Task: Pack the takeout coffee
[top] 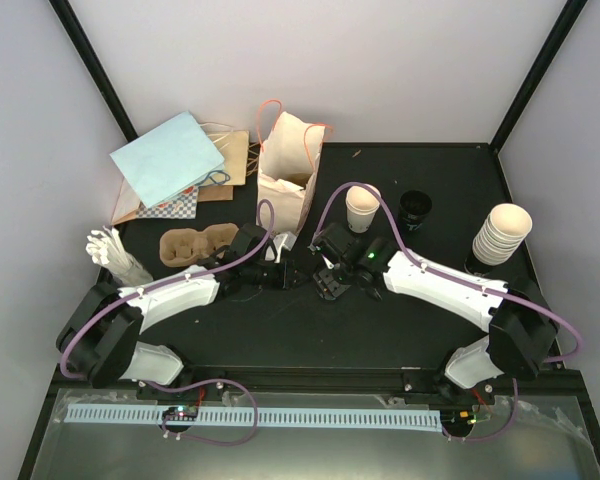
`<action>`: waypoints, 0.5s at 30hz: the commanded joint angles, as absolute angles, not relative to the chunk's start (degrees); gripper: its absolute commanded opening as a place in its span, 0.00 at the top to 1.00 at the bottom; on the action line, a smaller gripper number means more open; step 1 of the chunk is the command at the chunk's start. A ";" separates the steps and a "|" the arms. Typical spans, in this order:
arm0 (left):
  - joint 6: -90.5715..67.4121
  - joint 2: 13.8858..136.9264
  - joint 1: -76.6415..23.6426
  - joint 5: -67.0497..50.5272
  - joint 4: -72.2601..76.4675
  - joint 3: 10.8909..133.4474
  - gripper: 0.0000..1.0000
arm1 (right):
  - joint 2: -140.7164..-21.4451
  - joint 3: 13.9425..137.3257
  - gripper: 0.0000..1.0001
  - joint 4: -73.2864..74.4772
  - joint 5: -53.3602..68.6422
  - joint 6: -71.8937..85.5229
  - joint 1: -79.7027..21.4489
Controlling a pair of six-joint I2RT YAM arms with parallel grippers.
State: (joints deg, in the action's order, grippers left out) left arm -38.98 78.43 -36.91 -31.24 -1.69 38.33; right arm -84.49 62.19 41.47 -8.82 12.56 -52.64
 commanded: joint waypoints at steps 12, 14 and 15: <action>-37.94 77.58 -37.24 -30.44 -1.56 38.66 0.75 | -85.15 61.85 0.27 40.78 -8.83 12.92 -53.00; -37.93 77.33 -37.24 -30.21 -1.60 38.67 0.75 | -85.33 61.68 0.27 40.78 -8.83 12.90 -52.97; -37.92 77.19 -37.24 -30.11 -1.66 38.67 0.75 | -85.41 61.51 0.27 40.70 -8.87 12.92 -52.98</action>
